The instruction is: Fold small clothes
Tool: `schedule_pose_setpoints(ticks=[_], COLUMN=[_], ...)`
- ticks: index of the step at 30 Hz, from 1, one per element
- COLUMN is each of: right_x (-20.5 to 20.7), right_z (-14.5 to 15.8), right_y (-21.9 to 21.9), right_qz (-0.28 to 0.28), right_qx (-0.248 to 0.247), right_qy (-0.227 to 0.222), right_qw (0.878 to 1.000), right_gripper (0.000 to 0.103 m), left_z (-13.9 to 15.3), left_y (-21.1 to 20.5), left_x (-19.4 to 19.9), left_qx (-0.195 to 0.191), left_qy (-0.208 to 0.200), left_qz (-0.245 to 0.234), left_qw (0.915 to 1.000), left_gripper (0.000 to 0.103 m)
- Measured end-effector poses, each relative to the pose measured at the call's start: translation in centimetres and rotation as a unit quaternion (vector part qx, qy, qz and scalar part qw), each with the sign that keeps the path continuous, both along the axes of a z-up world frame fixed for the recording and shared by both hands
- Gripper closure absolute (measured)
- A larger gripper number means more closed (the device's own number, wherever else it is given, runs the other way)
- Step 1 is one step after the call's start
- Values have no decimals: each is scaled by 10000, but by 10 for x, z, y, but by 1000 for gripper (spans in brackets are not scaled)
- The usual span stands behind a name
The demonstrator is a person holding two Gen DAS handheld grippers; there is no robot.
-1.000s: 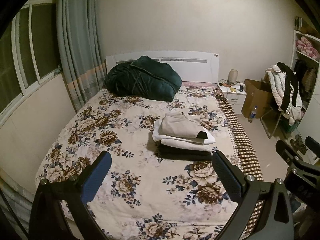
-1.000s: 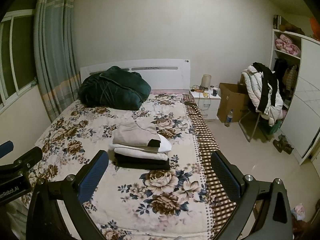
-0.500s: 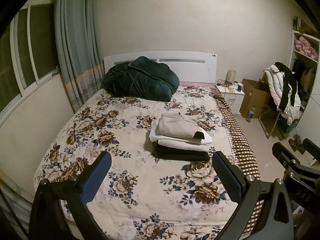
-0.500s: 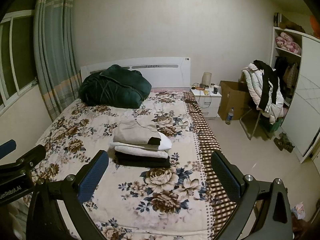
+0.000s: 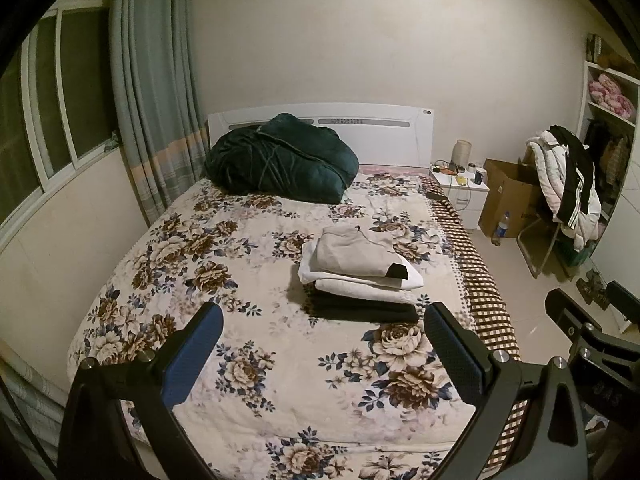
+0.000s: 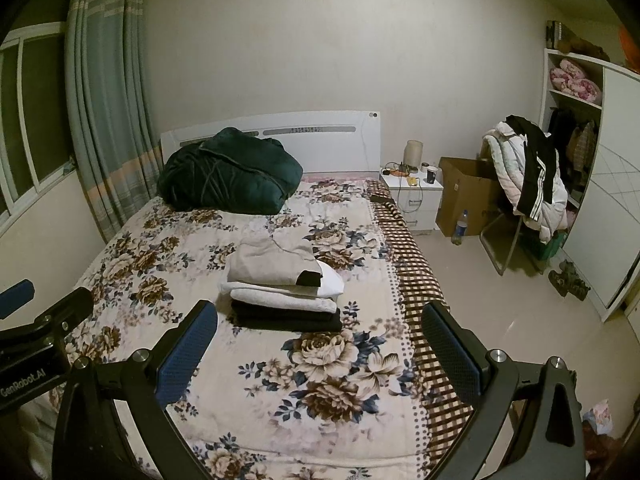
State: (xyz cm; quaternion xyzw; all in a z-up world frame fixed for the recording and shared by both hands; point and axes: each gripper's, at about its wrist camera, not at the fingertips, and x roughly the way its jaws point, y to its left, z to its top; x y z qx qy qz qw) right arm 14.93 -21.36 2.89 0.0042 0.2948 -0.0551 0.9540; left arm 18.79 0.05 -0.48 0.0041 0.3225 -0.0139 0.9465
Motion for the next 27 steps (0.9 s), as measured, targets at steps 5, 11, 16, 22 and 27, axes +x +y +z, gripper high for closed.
schedule_pose_setpoints(ticks=[5,11,16,22,27], right_x=[-5,-5,-6,-5,-5], right_z=[-4,-4,-5,-5,-5], right_y=[1,2,2,2,3], right_qz=[-7,9,16,27,16], right_qx=[18,16,17,9,1], right_qy=[11,15,13,12,13], right_qw=[10000,10000,10000,10000,10000], right_gripper=[0,0,0,0,0], left_z=[0,0,-1,-1,-2], left_y=[0,0,2,3,5], left_x=[0,-2,-4,-4,-4], left_qx=[6,20,19,24,15], left_qy=[0,-18,-39,-39,-18], left_qz=[11,39,56,61,79], left_qw=[10000,10000,10000,10000,10000], left_gripper=[0,0,0,0,0])
